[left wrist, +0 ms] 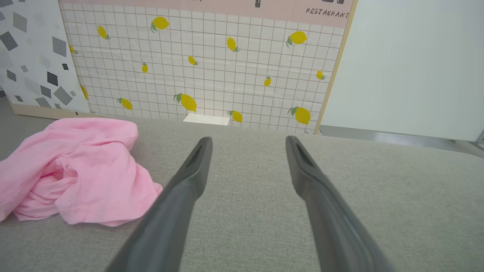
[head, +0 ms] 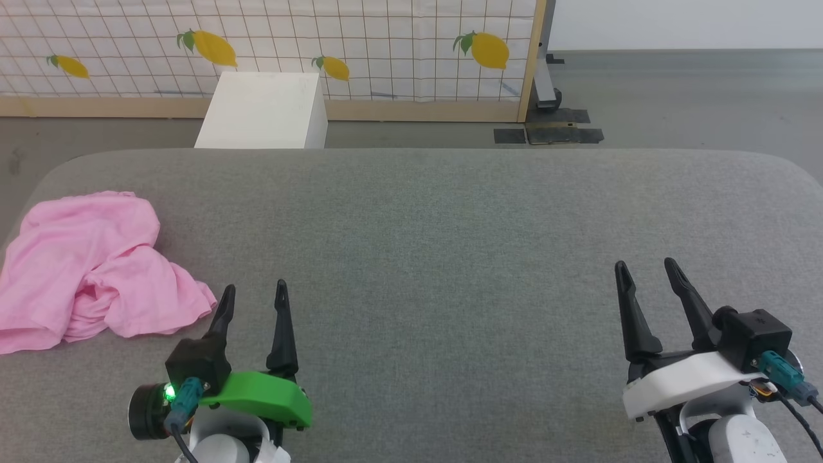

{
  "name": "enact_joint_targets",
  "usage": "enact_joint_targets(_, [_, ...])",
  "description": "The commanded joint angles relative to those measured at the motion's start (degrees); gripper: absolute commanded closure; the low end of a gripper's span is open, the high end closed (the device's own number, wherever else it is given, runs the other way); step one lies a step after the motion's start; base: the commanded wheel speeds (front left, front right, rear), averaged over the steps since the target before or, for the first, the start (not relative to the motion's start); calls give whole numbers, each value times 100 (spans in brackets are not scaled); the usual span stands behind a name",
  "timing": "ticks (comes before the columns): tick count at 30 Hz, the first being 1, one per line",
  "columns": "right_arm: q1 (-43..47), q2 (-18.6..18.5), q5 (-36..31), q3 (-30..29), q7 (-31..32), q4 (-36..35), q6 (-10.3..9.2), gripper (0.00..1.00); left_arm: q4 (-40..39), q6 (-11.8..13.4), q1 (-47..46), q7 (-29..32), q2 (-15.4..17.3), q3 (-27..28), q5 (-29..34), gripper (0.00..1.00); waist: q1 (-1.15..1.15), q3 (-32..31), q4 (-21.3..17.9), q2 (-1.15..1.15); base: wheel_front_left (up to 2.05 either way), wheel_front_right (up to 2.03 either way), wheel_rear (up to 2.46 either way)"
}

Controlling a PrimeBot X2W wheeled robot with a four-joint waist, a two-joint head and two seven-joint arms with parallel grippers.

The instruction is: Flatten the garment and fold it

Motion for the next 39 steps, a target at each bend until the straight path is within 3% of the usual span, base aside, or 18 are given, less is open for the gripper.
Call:
enact_joint_targets(1, [-27, 3, -19, -6, 12, -26, -8, 0, 12, 60, 32, -27, 50, -11, -8, 0, 0, 6, 3, 0, 0, 0, 0])
enact_joint_targets(8, [-4, 3, -88, -70, 46, -63, -8, 0, 15, 97, -56, -27, 63, -51, 42, 0, 0, 32, 268, 0, 0, 0, 0])
enact_joint_targets(26, [-16, 3, -138, -29, 103, -97, -8, 0, -126, 321, 58, -27, 219, 135, 103, 0, 0, 89, 2336, 0, 0, 0, 0])
enact_joint_targets(39, [-63, 3, -170, 11, 83, -85, -8, 0, -184, 366, 106, -27, 264, 162, 47, 0, 0, 116, 3148, 0, 0, 0, 0])
